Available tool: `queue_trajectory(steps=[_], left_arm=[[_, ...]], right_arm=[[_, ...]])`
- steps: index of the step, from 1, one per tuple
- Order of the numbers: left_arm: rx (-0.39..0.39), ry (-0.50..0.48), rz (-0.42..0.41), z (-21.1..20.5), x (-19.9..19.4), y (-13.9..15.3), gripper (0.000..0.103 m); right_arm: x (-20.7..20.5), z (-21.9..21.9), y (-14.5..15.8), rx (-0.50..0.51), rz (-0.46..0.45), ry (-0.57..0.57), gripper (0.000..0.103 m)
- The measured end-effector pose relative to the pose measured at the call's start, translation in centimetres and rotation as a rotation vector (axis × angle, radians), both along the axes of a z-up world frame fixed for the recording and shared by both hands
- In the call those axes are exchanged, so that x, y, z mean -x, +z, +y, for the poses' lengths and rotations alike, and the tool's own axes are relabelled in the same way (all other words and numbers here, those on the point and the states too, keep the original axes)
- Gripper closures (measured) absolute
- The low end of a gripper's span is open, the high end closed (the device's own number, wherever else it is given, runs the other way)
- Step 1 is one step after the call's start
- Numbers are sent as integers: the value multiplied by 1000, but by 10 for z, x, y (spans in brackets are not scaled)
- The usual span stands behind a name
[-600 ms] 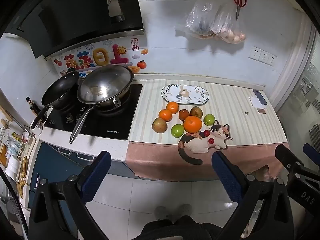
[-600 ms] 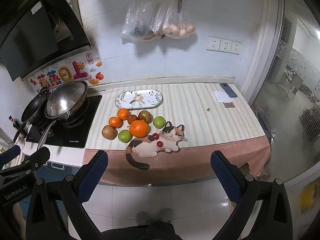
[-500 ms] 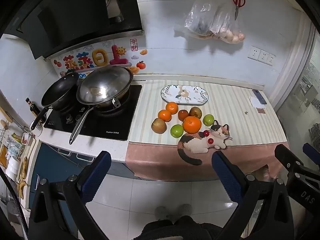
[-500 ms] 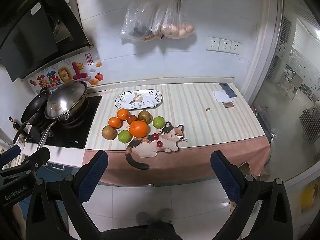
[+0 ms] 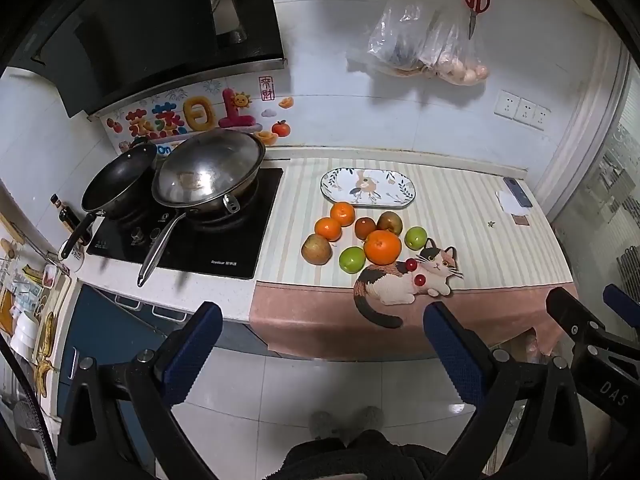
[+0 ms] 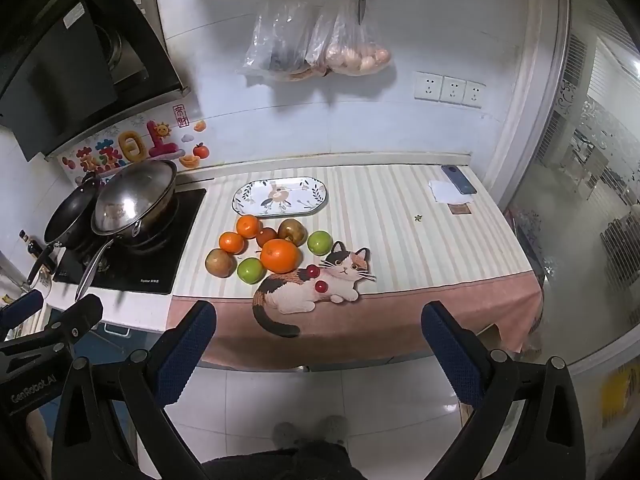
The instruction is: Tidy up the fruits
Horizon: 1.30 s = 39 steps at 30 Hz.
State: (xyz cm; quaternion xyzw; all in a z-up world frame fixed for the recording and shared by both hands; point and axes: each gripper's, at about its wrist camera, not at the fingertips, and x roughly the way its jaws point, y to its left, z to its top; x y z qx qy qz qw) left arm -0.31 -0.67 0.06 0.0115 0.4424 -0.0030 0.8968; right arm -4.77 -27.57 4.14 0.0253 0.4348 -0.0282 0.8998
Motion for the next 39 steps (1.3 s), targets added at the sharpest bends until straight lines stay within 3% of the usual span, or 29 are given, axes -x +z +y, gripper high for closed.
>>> queue_trajectory(steps=[39], left_arm=[[24,-10,-3,0,5,15,0]], right_arm=[[9,-2,15,2,-14,-5,0]])
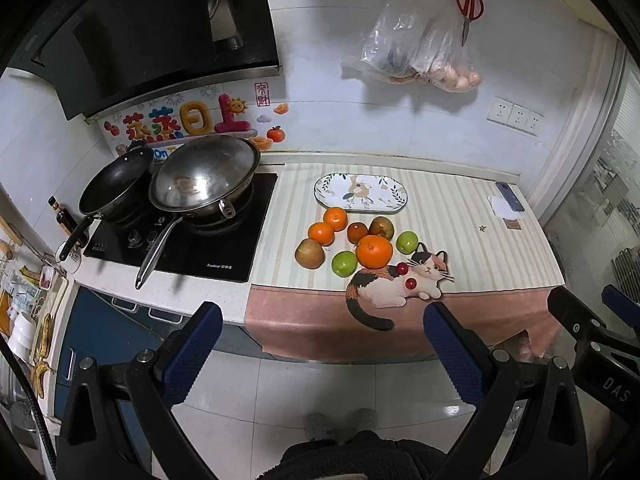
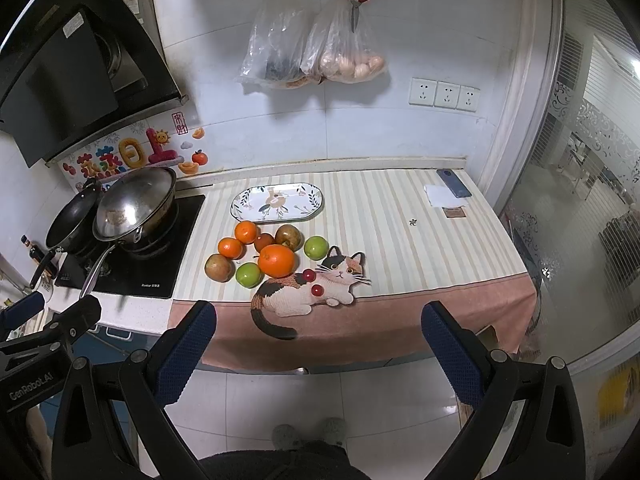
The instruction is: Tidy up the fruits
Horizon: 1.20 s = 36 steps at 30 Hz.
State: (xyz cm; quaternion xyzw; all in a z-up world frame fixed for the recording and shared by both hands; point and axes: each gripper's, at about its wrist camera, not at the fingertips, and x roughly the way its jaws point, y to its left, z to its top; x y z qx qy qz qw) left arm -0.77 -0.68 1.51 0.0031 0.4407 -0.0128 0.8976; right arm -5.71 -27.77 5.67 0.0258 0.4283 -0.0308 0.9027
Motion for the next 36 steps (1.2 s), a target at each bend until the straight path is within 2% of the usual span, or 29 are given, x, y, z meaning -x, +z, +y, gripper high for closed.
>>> queue_trajectory(steps=[36], left_arm=[[6,-9,3,-18,-10,5,0]], right_arm=[[-4,-4,5,-2,1,2,0]])
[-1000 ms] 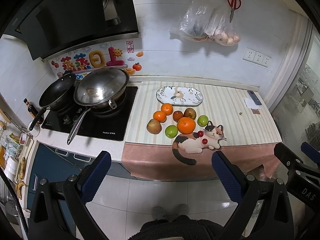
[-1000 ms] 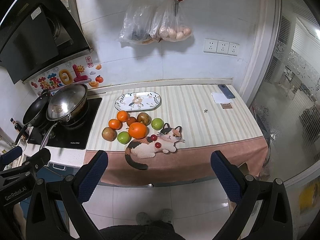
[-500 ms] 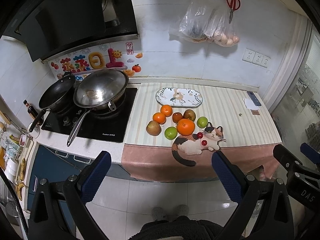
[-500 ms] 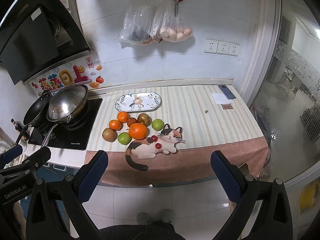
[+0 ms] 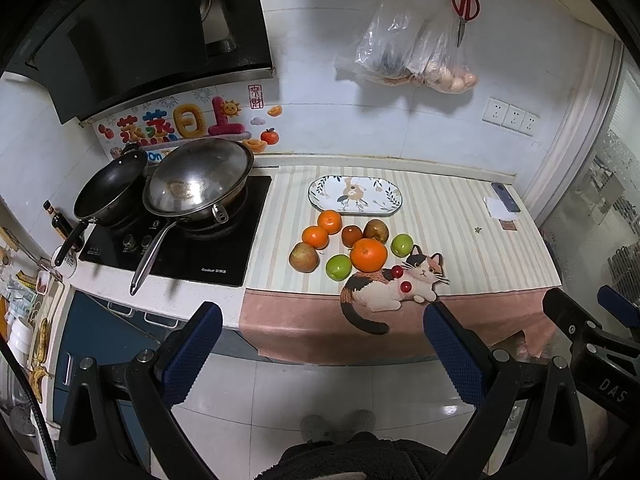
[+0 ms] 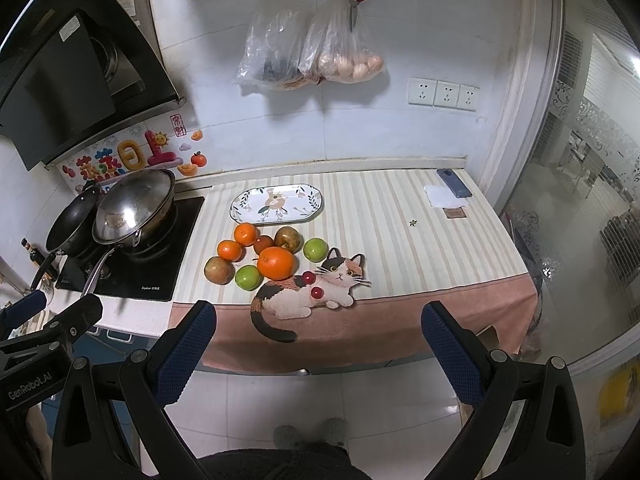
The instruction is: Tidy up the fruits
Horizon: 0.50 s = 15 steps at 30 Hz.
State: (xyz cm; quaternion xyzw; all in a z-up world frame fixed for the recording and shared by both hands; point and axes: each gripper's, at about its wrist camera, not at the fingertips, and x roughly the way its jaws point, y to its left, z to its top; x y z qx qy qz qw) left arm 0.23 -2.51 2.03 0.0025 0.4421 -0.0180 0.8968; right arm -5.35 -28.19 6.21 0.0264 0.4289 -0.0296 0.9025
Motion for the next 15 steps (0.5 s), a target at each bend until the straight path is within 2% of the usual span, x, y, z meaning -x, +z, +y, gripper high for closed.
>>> queue_trajectory(steps=[4,7,9,11,15], left_arm=[[-3,-1,-6,2,-5,-2,0],[-10,14,-14,15,-20,-11,0],[-46,29,-21,19,-39,-19,0],[-70,33,-24,25,-58,-29,0],[-93,53,0,41,-96,-56,0]], right_arm=[[-6,0,-2,-22,-2,-17,0],[-16,-5,-7,-60,-41,-42,0],[-25,-6,-13,-65,-58,-43,0],[-36,-5,-25,-78,-43,-54,0],[-72,-8,-62,-166,27,-57,0]])
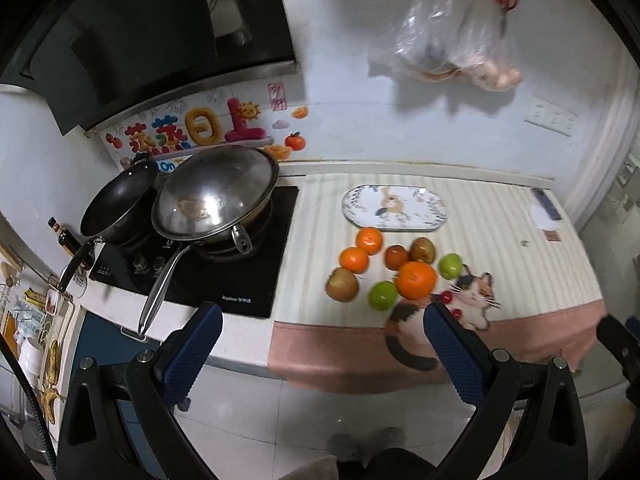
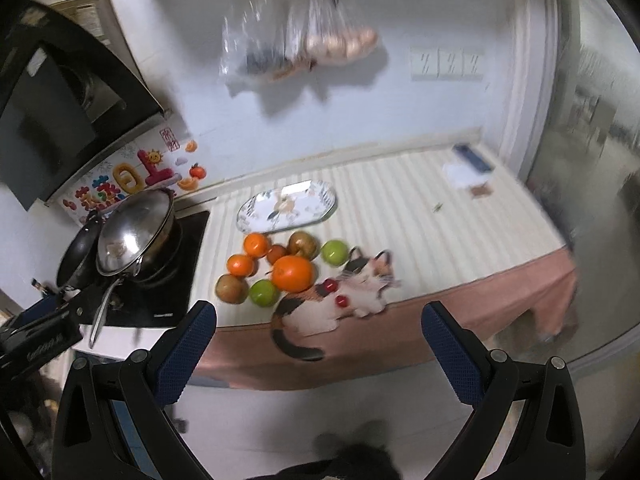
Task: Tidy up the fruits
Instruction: 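Grasp the red-yellow apple with the left tool while the right tool grasps the large orange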
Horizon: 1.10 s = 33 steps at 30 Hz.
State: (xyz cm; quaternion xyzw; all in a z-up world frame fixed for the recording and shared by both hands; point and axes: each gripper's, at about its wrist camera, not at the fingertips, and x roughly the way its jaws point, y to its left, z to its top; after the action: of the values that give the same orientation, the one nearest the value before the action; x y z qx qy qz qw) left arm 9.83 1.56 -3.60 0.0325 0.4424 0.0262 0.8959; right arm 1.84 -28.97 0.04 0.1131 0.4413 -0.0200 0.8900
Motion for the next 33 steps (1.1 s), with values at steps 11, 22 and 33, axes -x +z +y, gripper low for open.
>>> queue_trajectory(steps=[11,22,33], left_arm=[[99,97,368,28,-130,-139,1],[311,281,697,37,-217,-272,3],[484,403,814,44,-233,-325,9]], right_arm=[[-148,11,-148,-167,264,59,0],[-293,37,-307,-239,564,171,0],[-330,62,-364,-306,721,254,0]])
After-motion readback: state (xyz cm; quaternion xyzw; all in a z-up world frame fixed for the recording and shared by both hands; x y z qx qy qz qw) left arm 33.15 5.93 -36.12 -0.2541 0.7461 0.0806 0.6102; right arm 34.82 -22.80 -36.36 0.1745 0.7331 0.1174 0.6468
